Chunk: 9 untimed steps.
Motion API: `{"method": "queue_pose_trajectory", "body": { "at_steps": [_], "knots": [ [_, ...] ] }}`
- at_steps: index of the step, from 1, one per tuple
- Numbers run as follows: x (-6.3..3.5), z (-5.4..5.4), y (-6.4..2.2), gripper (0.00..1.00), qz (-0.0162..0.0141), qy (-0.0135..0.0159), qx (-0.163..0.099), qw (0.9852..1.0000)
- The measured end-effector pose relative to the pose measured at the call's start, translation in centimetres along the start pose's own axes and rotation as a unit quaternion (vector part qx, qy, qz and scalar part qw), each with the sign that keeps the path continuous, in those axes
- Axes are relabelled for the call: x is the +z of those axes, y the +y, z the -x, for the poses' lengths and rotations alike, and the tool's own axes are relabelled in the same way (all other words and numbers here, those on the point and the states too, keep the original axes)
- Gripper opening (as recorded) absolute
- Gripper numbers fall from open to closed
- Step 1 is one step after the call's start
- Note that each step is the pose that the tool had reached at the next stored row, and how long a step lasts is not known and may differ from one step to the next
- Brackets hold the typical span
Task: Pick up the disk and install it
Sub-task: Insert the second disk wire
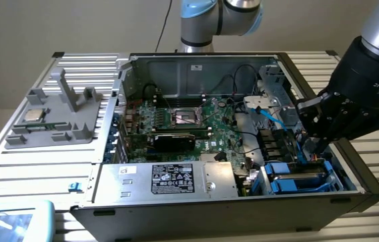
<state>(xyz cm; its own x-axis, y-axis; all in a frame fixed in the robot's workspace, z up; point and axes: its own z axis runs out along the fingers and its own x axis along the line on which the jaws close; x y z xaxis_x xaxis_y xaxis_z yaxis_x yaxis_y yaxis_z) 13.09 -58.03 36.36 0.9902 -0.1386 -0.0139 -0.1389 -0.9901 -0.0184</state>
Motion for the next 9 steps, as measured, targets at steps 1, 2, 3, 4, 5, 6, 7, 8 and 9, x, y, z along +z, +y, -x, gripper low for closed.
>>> {"method": "queue_pose_trajectory", "body": {
  "at_steps": [1,2,3,4,5,6,7,8,9],
  "knots": [
    [0.17,0.0,0.03,0.11,0.0000,-0.0001,-0.004,1.0000],
    [0.34,0.1,0.05,0.11,0.0000,0.0000,-0.006,1.0000],
    [0.51,0.2,0.06,0.11,0.0000,0.0001,-0.009,1.0000],
    [0.66,0.3,0.09,0.11,-0.0001,0.0004,-0.011,0.9999],
    [0.80,0.3,0.13,0.11,-0.0001,0.0009,-0.013,0.9999],
    [0.93,0.4,0.18,0.11,-0.0001,0.0013,-0.016,0.9999],
    [1.06,0.4,0.24,0.11,-0.0002,0.0017,-0.018,0.9998],
    [1.19,0.5,0.28,0.11,-0.0002,0.0025,-0.020,0.9998],
    [1.31,0.5,0.30,0.11,-0.0003,0.0032,-0.022,0.9997]
  ]
}}
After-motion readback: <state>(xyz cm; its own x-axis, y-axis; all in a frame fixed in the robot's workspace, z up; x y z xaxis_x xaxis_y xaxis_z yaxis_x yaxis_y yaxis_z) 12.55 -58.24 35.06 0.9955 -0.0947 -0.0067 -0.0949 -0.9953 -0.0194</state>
